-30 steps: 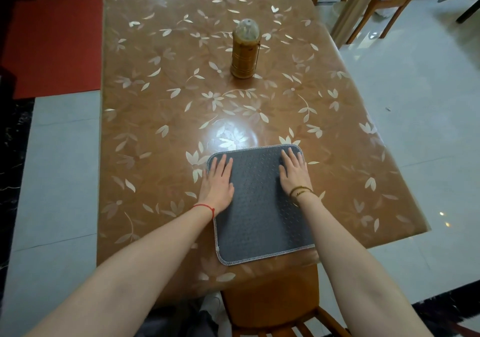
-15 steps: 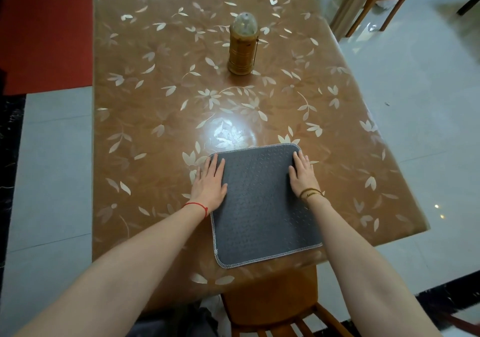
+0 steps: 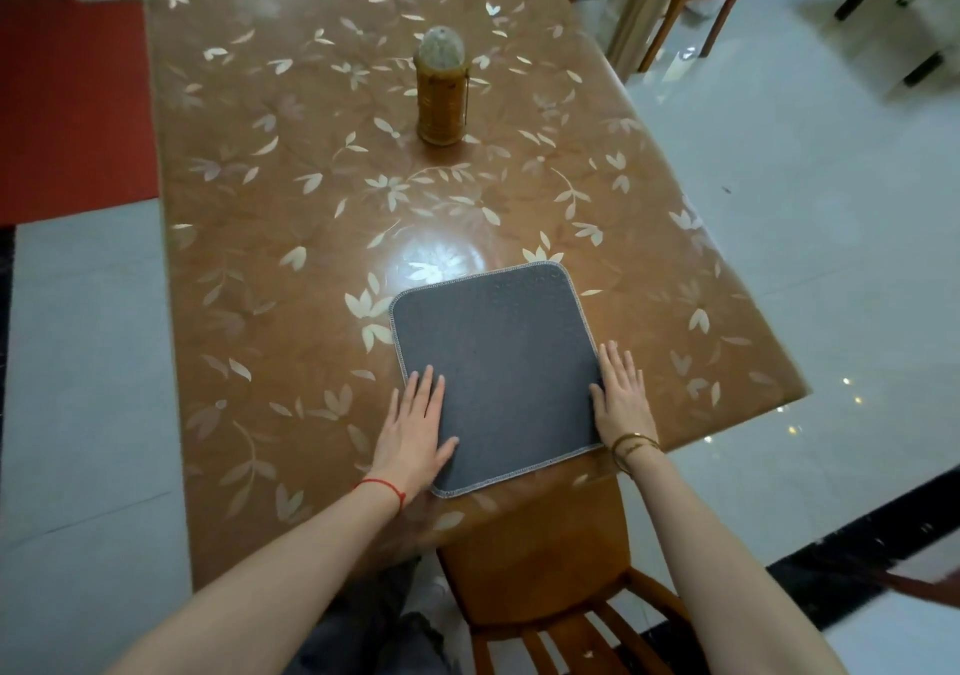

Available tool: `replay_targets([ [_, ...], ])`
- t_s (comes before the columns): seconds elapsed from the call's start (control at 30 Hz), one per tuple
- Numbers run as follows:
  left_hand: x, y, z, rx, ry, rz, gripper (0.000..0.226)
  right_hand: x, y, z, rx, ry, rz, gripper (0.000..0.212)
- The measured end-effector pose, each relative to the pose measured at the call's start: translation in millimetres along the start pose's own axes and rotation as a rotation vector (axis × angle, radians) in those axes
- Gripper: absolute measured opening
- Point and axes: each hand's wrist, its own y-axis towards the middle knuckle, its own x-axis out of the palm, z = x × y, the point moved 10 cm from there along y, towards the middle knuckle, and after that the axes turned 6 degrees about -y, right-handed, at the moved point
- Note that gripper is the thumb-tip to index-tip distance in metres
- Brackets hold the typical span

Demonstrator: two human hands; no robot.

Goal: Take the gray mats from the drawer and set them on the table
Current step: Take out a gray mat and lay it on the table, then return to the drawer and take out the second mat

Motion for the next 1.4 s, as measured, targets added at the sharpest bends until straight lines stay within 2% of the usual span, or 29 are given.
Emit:
replay_targets([
  [0.2, 30, -55, 19, 0.049, 0.01, 0.001, 0.077, 24, -50, -9, -0.024, -0.003, -0.014, 0.055],
  [0.37, 44, -90, 19, 0.074, 0.033, -0.018, 0.069, 35, -72, 6, 0.06, -0.001, -0.042, 0.061],
  [0.5, 49, -114, 8, 0.09, 0.032, -0.014, 0.064, 32, -81, 13, 0.137, 0.016, -0.056, 0.058],
  [0.63, 57, -145, 0, 0.127, -0.017, -0.045, 0.06, 25, -93, -7, 0.092, 0.043, 0.003, 0.059],
  [0.7, 52, -165, -3, 0.172, -0.1, 0.001, 0.057, 21, -98, -27, 0.058, 0.116, 0.057, 0.055],
  [0.77, 33, -185, -14, 0.184, -0.28, 0.136, 0.052, 17, -106, -57, 0.028, 0.238, 0.106, 0.049],
  [0.87, 11, -214, -57, 0.058, -0.575, 0.24, 0.043, 11, -124, -117, -0.029, 0.375, 0.139, 0.037],
  [0.93, -1, -236, -94, -0.042, -0.695, 0.341, 0.039, 18, -139, -161, -0.063, 0.47, 0.09, 0.033],
  [1.1, -12, -308, -197, -0.38, -1.095, 0.557, 0.029, 68, -184, -271, -0.067, 0.715, -0.186, 0.025],
  [1.23, -5, -373, -269, -0.533, -1.458, 0.766, 0.024, 101, -227, -354, -0.11, 0.81, -0.364, 0.023],
  [1.4, 14, -463, -345, -0.74, -1.656, 1.036, 0.023, 156, -273, -457, -0.164, 0.852, -0.63, 0.026],
])
